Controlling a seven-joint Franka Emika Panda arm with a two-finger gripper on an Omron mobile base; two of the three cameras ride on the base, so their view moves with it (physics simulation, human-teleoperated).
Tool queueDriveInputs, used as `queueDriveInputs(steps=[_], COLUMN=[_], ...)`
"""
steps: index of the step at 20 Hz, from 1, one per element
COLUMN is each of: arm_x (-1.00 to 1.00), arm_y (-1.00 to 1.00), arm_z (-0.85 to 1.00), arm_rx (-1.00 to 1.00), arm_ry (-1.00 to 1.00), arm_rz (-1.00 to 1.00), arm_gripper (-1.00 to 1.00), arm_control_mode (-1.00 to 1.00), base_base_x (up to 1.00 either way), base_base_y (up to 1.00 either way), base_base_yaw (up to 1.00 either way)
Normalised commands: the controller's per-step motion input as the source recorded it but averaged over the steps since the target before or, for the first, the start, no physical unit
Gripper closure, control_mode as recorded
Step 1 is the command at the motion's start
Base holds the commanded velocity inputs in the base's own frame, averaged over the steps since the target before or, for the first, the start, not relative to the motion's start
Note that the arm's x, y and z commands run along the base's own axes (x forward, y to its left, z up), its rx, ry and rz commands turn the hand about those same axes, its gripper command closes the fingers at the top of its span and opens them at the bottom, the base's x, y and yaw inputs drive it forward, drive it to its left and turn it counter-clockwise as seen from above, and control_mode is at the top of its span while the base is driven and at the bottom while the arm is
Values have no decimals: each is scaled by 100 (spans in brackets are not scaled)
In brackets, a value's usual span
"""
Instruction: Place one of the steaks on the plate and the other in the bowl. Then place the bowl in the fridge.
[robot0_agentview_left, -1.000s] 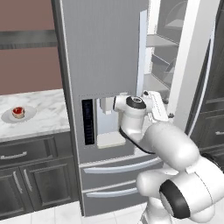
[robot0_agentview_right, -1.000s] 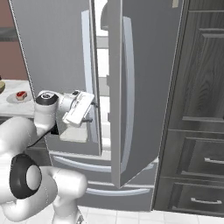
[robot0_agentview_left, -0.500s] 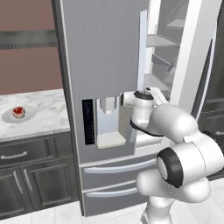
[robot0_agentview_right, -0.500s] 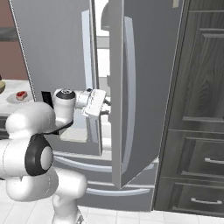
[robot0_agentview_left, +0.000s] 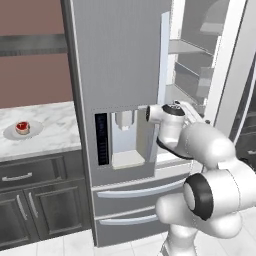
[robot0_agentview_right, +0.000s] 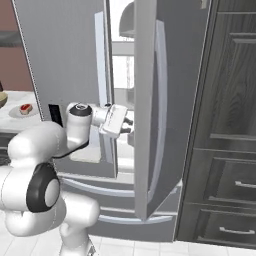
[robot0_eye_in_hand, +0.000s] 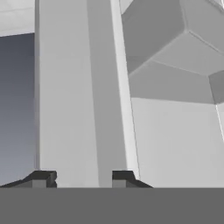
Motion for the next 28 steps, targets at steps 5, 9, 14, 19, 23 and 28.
queueDriveInputs(steps=[5,9,14,19,23,28], arm_x=[-85,-60,-13,0,0,17], arm_y=[-100,-100,-95,47,100,95], arm_z=[-30,-16,0,11,10,0], arm_rx=[11,11,5,0,1,31], arm_ry=[0,3,10,11,8,-11], arm_rz=[0,-1,0,0,-2,-27], arm_gripper=[-100,-100,-100,-100,-100,-100], arm_control_mode=[-100,-100,-100,-100,-100,-100], base_base_x=[0,0,0,0,0,0], base_base_y=[0,0,0,0,0,0], base_base_yaw=[0,0,0,0,0,0])
